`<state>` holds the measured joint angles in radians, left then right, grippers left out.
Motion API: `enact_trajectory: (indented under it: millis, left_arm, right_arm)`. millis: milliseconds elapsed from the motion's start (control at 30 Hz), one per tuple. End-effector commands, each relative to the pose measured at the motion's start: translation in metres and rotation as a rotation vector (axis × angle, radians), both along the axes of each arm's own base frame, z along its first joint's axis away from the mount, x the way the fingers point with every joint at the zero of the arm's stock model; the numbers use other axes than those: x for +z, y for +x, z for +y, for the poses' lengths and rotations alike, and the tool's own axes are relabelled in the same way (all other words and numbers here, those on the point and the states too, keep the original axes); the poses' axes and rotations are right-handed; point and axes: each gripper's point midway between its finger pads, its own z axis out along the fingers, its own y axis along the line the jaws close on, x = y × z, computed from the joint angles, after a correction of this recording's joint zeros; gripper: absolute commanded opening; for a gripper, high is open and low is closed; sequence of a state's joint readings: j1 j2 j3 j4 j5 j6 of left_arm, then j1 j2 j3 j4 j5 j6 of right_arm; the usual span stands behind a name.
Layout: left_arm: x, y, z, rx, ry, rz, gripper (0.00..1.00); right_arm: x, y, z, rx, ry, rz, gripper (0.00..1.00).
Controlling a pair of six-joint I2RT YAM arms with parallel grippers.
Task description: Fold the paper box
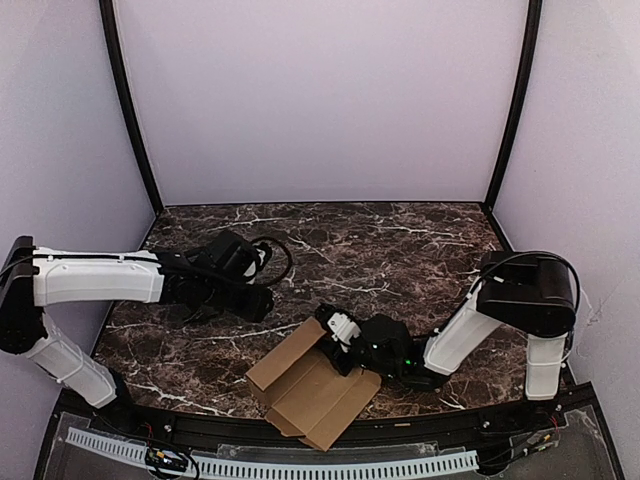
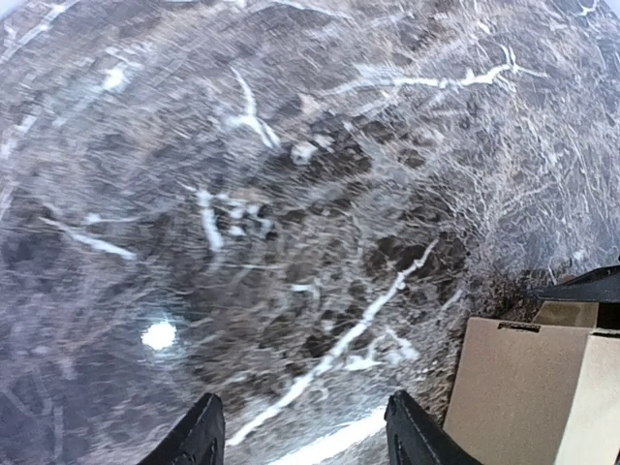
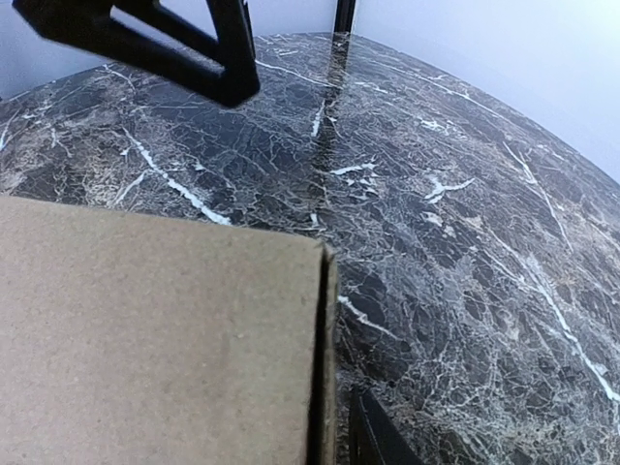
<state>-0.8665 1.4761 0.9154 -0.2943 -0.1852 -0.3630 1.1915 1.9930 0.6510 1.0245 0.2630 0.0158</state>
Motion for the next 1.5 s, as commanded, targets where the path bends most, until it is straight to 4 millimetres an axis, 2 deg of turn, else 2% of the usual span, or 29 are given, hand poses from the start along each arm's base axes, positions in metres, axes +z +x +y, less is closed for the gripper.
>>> enact_trajectory:
  millis: [0,33,100,200,300,400,500,733,933,1000,1133,1467]
  left_arm:
    - [0.040,-0.003,0.024,-0.004,0.067,-0.060,0.57]
    - [0.045,-0.005,0.023,-0.014,0.053,-0.058,0.57]
    - [0.070,-0.010,0.013,-0.051,-0.028,-0.067,0.57]
    - [0.091,-0.028,-0.012,-0.159,-0.176,-0.019,0.57]
    - [0.102,-0.049,-0.036,-0.269,-0.315,0.054,0.56]
    - [0.106,-0.055,-0.052,-0.314,-0.402,0.090,0.54]
    - [0.101,-0.062,-0.068,-0.359,-0.459,0.150,0.50]
    - [0.080,-0.070,-0.094,-0.411,-0.459,0.236,0.37]
    - [0.062,-0.075,-0.108,-0.421,-0.453,0.288,0.24]
    - [0.056,-0.074,-0.112,-0.419,-0.451,0.300,0.16]
    - [0.044,-0.071,-0.112,-0.400,-0.436,0.304,0.07]
    - [0.027,-0.061,-0.108,-0.345,-0.393,0.289,0.01]
  right_arm:
    - [0.016,-0.009,0.001,0.044,0.042,-0.004,0.36]
    - [0.019,-0.010,0.001,0.051,0.045,-0.002,0.37]
    - [0.025,-0.013,0.000,0.064,0.051,0.003,0.38]
    - [0.031,-0.018,-0.006,0.076,0.059,0.012,0.41]
    - [0.032,-0.023,-0.012,0.087,0.046,0.029,0.44]
    - [0.030,-0.027,-0.020,0.091,0.027,0.041,0.45]
    - [0.030,-0.029,-0.025,0.090,0.016,0.046,0.45]
    - [0.021,-0.034,-0.032,0.091,0.000,0.078,0.44]
    - [0.020,-0.034,-0.032,0.091,0.005,0.084,0.42]
    - [0.020,-0.034,-0.032,0.091,0.008,0.084,0.40]
    - [0.022,-0.035,-0.031,0.093,0.015,0.085,0.40]
    - [0.023,-0.030,-0.025,0.081,0.021,0.071,0.36]
